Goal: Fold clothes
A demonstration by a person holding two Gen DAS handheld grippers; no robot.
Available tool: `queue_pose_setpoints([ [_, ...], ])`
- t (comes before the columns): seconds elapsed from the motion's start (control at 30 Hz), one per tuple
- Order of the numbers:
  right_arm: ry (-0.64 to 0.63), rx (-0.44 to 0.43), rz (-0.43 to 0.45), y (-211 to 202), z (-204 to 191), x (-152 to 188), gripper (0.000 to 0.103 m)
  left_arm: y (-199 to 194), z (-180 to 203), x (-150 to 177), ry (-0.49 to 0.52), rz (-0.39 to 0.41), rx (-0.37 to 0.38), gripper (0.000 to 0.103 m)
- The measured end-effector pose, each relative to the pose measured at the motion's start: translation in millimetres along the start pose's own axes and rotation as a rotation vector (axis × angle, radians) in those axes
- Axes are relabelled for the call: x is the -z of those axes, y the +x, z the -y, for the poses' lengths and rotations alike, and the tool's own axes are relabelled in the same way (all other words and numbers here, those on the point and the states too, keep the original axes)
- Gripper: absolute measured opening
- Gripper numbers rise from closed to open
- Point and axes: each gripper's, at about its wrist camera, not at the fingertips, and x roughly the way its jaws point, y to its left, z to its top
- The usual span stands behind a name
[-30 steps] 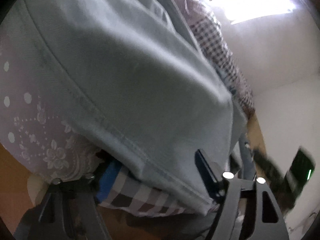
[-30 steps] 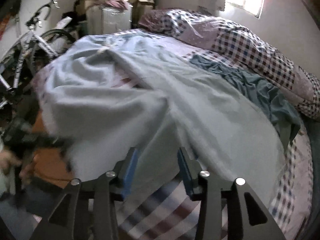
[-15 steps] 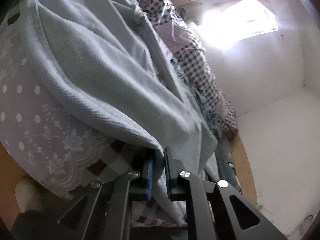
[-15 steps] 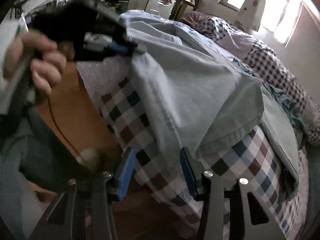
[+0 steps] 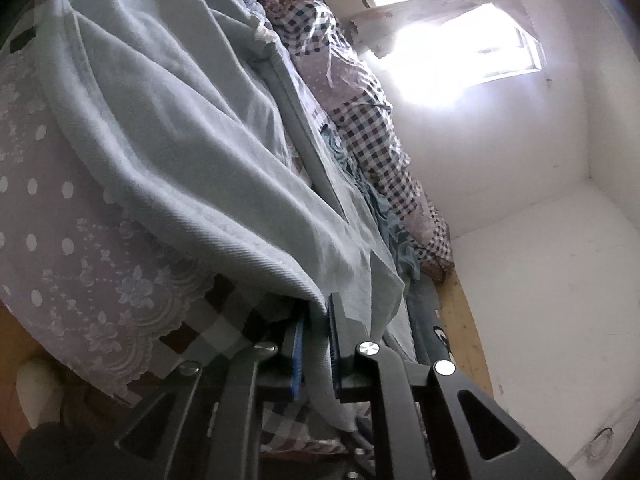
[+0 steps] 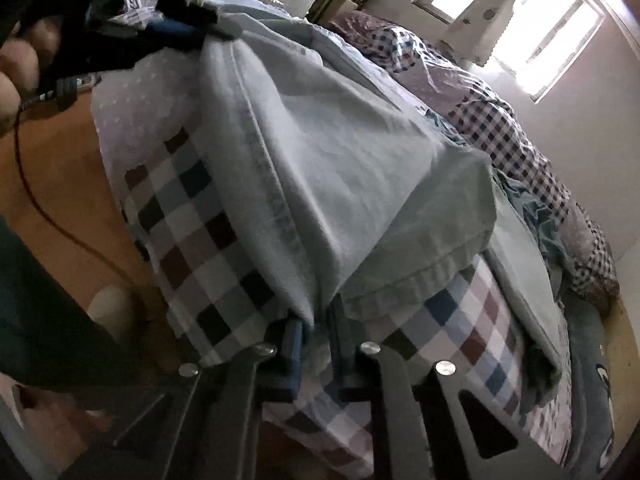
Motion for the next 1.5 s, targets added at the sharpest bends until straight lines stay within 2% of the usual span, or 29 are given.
queue_pose_setpoints([
  [0.03,-0.002,-0.004,0.005,-4.2,3.7,-1.3,0.009,-0.9,-0.9,0.0,-0.003,-0.002,-0.003,0.025],
  [0.1,-0.002,-0.004,0.021,-20.1,13.6,-2.9,0.008,-4.5,-3.1,-1.4,-0.029,0.014,0.001,0.064],
  [0.17,0.002,-0.009,0.038,-38.8,24.0,-5.7,0.007,-11.6,-6.6,-4.3,-0.065,0.046,0.007,0.075],
  [0.2,0.006,-0.015,0.048,-48.5,30.9,-8.1,0.006,-15.6,-8.2,-6.0,-0.081,0.062,0.003,0.077],
  [0.37,-0.027,-0.052,0.079,-102.2,52.4,-19.5,0.004,-47.2,-25.7,-14.7,-0.203,0.203,-0.008,0.080],
  [0.5,-0.077,-0.122,0.093,-151.6,55.6,-24.7,0.004,-71.2,-36.5,-21.1,-0.256,0.268,-0.008,0.081],
  [0.7,-0.162,-0.300,0.096,-203.2,29.0,-19.2,0.003,-92.6,-27.6,-37.2,-0.200,0.281,-0.061,0.081],
  [0.83,-0.184,-0.406,0.090,-217.7,19.7,-21.5,0.003,-112.8,-17.6,-67.4,-0.119,0.315,-0.106,0.081],
  [0.9,-0.183,-0.433,0.088,-221.7,25.6,-26.3,0.003,-127.9,-16.4,-89.3,-0.059,0.328,-0.154,0.081],
  [1.07,-0.150,-0.487,0.046,-220.2,66.0,-45.9,0.003,-142.1,-32.9,-184.1,0.017,0.322,-0.256,0.081],
  [1.2,-0.102,-0.514,-0.019,-210.9,107.1,-67.8,0.003,-137.6,-62.5,-276.7,-0.004,0.275,-0.304,0.081],
  [1.27,-0.077,-0.516,-0.047,-207.8,122.4,-79.0,0.003,-131.7,-79.4,-311.6,-0.011,0.232,-0.362,0.081],
  [1.33,-0.058,-0.505,-0.062,-208.6,135.9,-88.7,0.003,-120.0,-88.8,-336.5,-0.011,0.204,-0.401,0.081],
  [1.4,-0.037,-0.493,-0.069,-212.2,148.3,-96.6,0.003,-108.4,-95.4,-349.3,-0.017,0.185,-0.402,0.081],
  [1.5,-0.026,-0.422,-0.073,-220.1,165.6,-101.9,0.003,-91.8,-101.0,-364.8,-0.029,0.166,-0.400,0.081],
])
